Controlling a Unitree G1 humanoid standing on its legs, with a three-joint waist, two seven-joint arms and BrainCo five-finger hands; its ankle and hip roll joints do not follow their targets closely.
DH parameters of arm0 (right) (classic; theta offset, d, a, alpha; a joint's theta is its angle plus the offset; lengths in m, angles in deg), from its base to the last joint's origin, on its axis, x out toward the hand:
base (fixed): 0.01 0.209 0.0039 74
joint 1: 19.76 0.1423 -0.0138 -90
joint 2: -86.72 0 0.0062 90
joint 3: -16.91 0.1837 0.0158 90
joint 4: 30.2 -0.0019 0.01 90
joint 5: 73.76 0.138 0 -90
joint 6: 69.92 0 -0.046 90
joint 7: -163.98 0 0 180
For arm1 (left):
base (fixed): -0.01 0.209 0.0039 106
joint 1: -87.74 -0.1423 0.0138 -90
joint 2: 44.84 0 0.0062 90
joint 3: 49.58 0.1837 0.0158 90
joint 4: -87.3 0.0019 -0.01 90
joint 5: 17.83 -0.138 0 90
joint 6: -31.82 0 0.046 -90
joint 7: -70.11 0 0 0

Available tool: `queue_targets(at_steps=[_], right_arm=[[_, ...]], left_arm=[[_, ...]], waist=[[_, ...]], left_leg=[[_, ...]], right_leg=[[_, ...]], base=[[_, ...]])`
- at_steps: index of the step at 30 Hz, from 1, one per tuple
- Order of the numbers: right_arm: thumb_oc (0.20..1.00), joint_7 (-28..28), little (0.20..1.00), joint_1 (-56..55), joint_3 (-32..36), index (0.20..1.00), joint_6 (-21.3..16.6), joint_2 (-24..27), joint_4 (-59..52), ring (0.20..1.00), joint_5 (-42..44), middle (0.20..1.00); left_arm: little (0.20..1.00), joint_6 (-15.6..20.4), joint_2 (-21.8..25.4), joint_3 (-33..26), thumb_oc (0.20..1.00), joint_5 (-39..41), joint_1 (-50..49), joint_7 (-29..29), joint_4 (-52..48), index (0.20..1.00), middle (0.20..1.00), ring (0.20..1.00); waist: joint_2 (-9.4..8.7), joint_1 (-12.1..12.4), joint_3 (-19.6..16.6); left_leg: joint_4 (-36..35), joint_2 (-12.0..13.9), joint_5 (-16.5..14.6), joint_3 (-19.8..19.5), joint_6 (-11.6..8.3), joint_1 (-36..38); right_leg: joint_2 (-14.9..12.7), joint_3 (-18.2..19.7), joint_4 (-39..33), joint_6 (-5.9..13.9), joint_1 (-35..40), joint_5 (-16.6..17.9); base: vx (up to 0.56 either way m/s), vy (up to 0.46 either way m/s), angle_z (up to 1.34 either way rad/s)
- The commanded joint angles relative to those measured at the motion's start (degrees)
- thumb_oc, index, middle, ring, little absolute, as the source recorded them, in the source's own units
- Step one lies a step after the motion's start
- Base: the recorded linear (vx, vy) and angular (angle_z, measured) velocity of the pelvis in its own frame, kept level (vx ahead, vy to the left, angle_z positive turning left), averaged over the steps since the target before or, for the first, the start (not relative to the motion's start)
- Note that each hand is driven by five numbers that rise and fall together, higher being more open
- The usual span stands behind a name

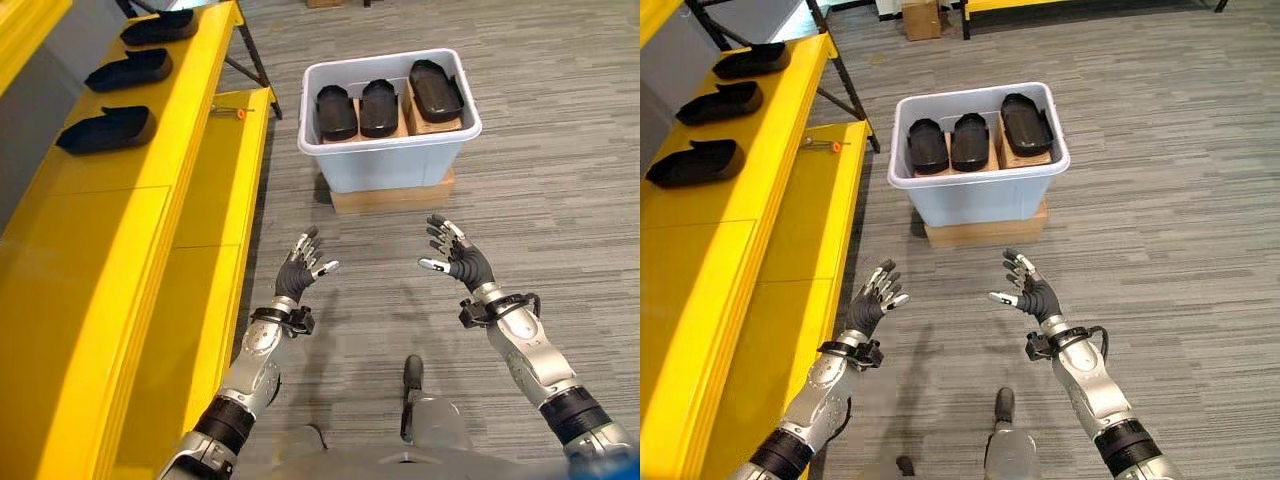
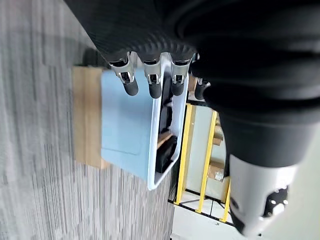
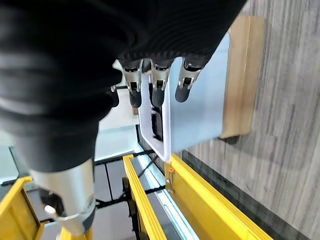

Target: Move parts from the plastic box to the shelf.

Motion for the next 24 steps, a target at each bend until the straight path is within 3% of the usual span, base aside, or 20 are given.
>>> queue_targets(at_steps=[1, 2, 3, 4, 5, 7, 8, 10, 11, 13, 14, 16, 19, 20, 22, 24], right_arm=[[1.000, 1.9, 1.000, -1.2, 0.9, 1.000, -3.5, 0.3, -3.6, 1.000, 1.3, 1.000], [1.000, 1.9, 1.000, -1.2, 1.0, 1.000, -3.5, 0.3, -3.6, 1.000, 1.3, 1.000], [1.000, 2.2, 1.000, -1.0, 1.4, 1.000, -3.7, 0.5, -3.1, 1.000, 1.3, 1.000], [1.000, 2.3, 1.000, -1.0, 1.8, 1.000, -4.0, 0.6, -2.6, 1.000, 1.2, 1.000], [1.000, 2.3, 1.000, -1.0, 1.8, 1.000, -4.0, 0.6, -2.6, 1.000, 1.2, 1.000], [1.000, 2.5, 1.000, -1.4, 1.9, 1.000, -4.4, 0.3, -1.7, 1.000, 0.6, 1.000], [1.000, 2.7, 1.000, -1.3, 1.9, 1.000, -4.7, 0.2, -1.4, 1.000, 0.1, 1.000], [1.000, 2.7, 1.000, -1.3, 1.9, 1.000, -4.7, 0.2, -1.4, 1.000, 0.1, 1.000], [1.000, 2.6, 1.000, -0.8, 1.1, 1.000, -4.5, -0.5, -0.3, 1.000, -0.6, 1.000], [1.000, 2.6, 1.000, -0.3, 0.6, 1.000, -4.5, -2.0, -0.1, 1.000, 0.0, 1.000], [1.000, 2.7, 1.000, 0.8, 0.0, 1.000, -4.3, -2.7, 0.2, 1.000, 0.3, 1.000], [1.000, 2.7, 1.000, 1.5, -0.2, 1.000, -4.2, -3.2, 1.0, 1.000, 0.2, 1.000], [1.000, 2.9, 1.000, 2.3, -1.3, 1.000, -3.6, -4.4, 0.9, 1.000, 0.3, 1.000], [1.000, 2.6, 1.000, 2.2, -1.3, 1.000, -3.5, -4.7, 0.5, 1.000, 0.3, 1.000], [1.000, 2.4, 1.000, 2.2, -1.8, 1.000, -2.9, -5.1, 0.7, 1.000, -0.1, 1.000], [1.000, 2.4, 1.000, 1.8, -1.7, 1.000, -2.8, -5.1, 0.5, 1.000, -0.1, 1.000]], left_arm=[[1.000, 2.4, 2.8, -1.5, 1.000, 0.7, -1.2, -0.5, -3.6, 1.000, 1.000, 1.000], [1.000, 2.4, 2.8, -1.5, 1.000, 0.7, -1.2, -0.5, -3.6, 1.000, 1.000, 1.000], [1.000, 2.3, 2.5, -1.4, 1.000, 0.6, -1.0, -0.1, -3.3, 1.000, 1.000, 1.000], [1.000, 2.5, 2.3, -1.2, 1.000, 0.2, -0.9, 0.0, -2.7, 1.000, 1.000, 1.000], [1.000, 2.5, 2.3, -1.2, 1.000, 0.2, -0.9, 0.0, -2.7, 1.000, 1.000, 1.000], [1.000, 2.8, 2.2, -1.3, 1.000, -0.4, -1.0, 0.3, -2.3, 1.000, 1.000, 1.000], [1.000, 3.0, 2.2, -1.6, 1.000, -0.7, -1.2, 0.5, -2.2, 1.000, 1.000, 1.000], [1.000, 3.0, 2.2, -1.6, 1.000, -0.7, -1.2, 0.5, -2.2, 1.000, 1.000, 1.000], [1.000, 3.4, 2.1, -2.4, 1.000, -0.9, -1.6, 0.5, -2.4, 1.000, 1.000, 1.000], [1.000, 3.6, 2.2, -2.6, 1.000, -0.7, -1.0, 1.0, -2.7, 1.000, 1.000, 1.000], [1.000, 3.9, 2.7, -2.9, 1.000, -0.5, -0.3, 1.8, -3.4, 1.000, 1.000, 1.000], [1.000, 4.0, 2.9, -2.9, 1.000, -0.6, 0.3, 2.2, -3.3, 1.000, 1.000, 1.000], [1.000, 3.6, 3.5, -2.7, 1.000, -0.9, 1.4, 3.4, -2.7, 1.000, 1.000, 1.000], [1.000, 3.6, 4.1, -2.5, 1.000, -1.6, 1.9, 3.7, -3.0, 1.000, 1.000, 1.000], [1.000, 3.2, 4.9, -2.0, 1.000, -2.3, 2.2, 4.0, -2.7, 1.000, 1.000, 1.000], [1.000, 3.1, 4.9, -2.1, 1.000, -2.4, 2.1, 4.0, -2.7, 1.000, 1.000, 1.000]], waist=[[-2.84, 1.7, 0.7], [-2.95, 1.7, 0.6], [-3.33, 2.7, 0.9], [-3.57, 3.5, 0.8], [-3.66, 3.5, 0.7], [-3.02, 4.8, 0.9], [-2.26, 5.7, 0.7], [-2.31, 5.7, 0.8], [-1.82, 6.9, -0.2], [-2.28, 7.0, -1.2], [-3.10, 7.8, -1.8], [-3.63, 8.1, -2.0], [-4.88, 7.9, -1.7], [-5.11, 7.3, -0.9], [-3.56, 6.2, 0.5], [-3.15, 5.8, 0.7]], left_leg=[[3.7, -1.4, -3.1, 7.0, 4.21, -1.4], [3.6, -1.5, -3.0, 7.1, 4.30, -1.5], [0.6, -5.2, -5.6, 7.0, 5.29, -6.7], [-5.4, -4.8, -5.1, 7.3, 5.80, -9.3], [-5.6, -4.9, -5.0, 7.4, 5.82, -9.2], [-16.8, -5.5, -0.4, 6.3, 5.05, -10.6], [-24.4, -5.7, 4.2, 5.0, 4.02, -10.5], [-24.7, -5.7, 4.3, 5.0, 4.02, -10.3], [-31.3, -6.3, 5.7, 4.0, 4.23, -8.4], [-29.2, -7.1, 4.5, 5.9, 5.47, -7.6], [-27.2, -7.8, 2.3, 6.8, 6.94, -7.7], [-26.1, -8.3, 0.9, 7.5, 7.64, -8.0], [-24.1, -10.5, -3.1, 7.8, 10.06, -7.1], [-23.0, -12.0, -5.4, 7.5, 11.89, -6.2], [-23.1, -12.1, -7.2, 7.7, 13.54, -3.5], [-23.7, -12.3, -7.8, 7.9, 13.83, -2.2]], right_leg=[[-1.5, 2.6, -2.0, 4.12, 5.3, 0.5], [-1.6, 2.6, -2.1, 4.16, 5.2, 0.5], [-1.6, 3.2, -2.7, 4.71, 6.6, 0.3], [-1.1, 3.4, -3.5, 5.21, 7.8, 0.1], [-1.3, 3.5, -3.5, 5.24, 7.8, 0.1], [-0.1, 3.8, -4.6, 5.68, 9.8, -0.5], [1.0, 4.1, -5.5, 5.93, 11.0, -0.7], [1.0, 4.1, -5.5, 5.94, 11.2, -0.7], [2.4, 5.4, -6.8, 6.86, 15.6, -2.7], [0.6, 5.6, -5.4, 7.13, 17.2, -5.0], [-1.1, 6.1, -1.5, 7.61, 16.7, -6.4], [-2.0, 6.0, 0.7, 8.06, 16.0, -6.4], [-3.9, 7.1, 11.1, 9.81, 11.5, -1.9], [-4.7, 8.3, 20.2, 10.67, 7.5, 4.7], [-5.5, 7.3, 29.5, 10.57, 2.3, 9.0], [-6.4, 6.7, 30.7, 10.47, 1.0, 8.7]], base=[[0.23, -0.184, -0.23], [0.26, -0.117, -0.20], [0.26, -0.023, -0.02], [0.27, -0.025, 0.07], [0.23, 0.021, -0.01], [0.25, 0.068, -0.19], [0.22, 0.065, -0.17], [0.26, 0.076, -0.17], [0.65, 0.219, -0.75], [0.60, 0.261, -0.82], [0.25, 0.161, -0.36], [0.20, 0.137, -0.16], [0.22, 0.164, 0.21], [0.23, 0.207, 0.25], [0.22, 0.211, 0.23], [0.17, 0.113, 0.32]])
